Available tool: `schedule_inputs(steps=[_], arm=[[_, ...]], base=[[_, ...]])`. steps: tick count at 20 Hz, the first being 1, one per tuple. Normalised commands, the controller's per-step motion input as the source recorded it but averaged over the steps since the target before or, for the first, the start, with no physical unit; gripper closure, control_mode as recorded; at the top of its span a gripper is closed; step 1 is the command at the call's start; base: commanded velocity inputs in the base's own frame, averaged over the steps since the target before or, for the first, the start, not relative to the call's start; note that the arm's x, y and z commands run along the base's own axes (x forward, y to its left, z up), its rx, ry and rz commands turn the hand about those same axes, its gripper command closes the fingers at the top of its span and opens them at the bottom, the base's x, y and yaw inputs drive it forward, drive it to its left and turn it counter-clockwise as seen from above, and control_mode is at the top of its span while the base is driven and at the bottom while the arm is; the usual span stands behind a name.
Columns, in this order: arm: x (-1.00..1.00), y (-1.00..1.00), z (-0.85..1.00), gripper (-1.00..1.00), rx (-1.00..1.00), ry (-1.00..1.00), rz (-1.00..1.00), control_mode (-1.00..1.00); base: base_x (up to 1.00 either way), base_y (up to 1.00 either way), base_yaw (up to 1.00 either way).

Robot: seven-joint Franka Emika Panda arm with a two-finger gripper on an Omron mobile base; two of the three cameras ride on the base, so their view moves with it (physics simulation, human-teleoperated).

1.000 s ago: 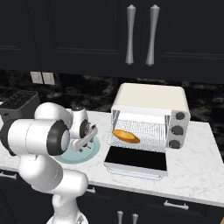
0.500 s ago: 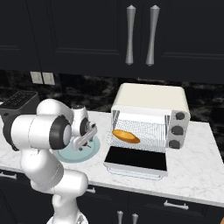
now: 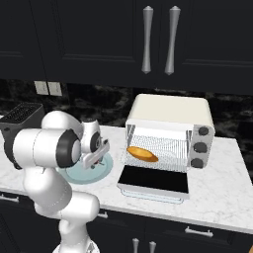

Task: Pick up the kebab skewer and baguette bread, and place them inside the toaster oven. Close the toaster oven door and start by setting the timer.

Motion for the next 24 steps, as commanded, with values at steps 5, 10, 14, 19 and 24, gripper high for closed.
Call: schedule_inputs(steps=[5, 10, 14, 19, 24], arm=[[-0.6, 0.0, -0.31, 1.0, 0.0, 0.0, 0.04, -1.0], [-0.29, -0.06, 0.01, 1.0, 0.0, 0.0, 0.0, -1.0], [-0.46, -0.18, 0.28, 1.0, 0.0, 0.0, 0.0, -1.0], [-0.54, -0.34, 0.45, 1.0, 0.0, 0.0, 0.0, -1.0], [-0.94, -0.46, 0.57, 1.0, 0.0, 0.0, 0.0, -1.0]], base=[[0.0, 0.0, 0.0], [0.0, 0.0, 0.0], [0.0, 0.0, 0.0], [0.0, 0.0, 0.0], [0.0, 0.0, 0.0]])
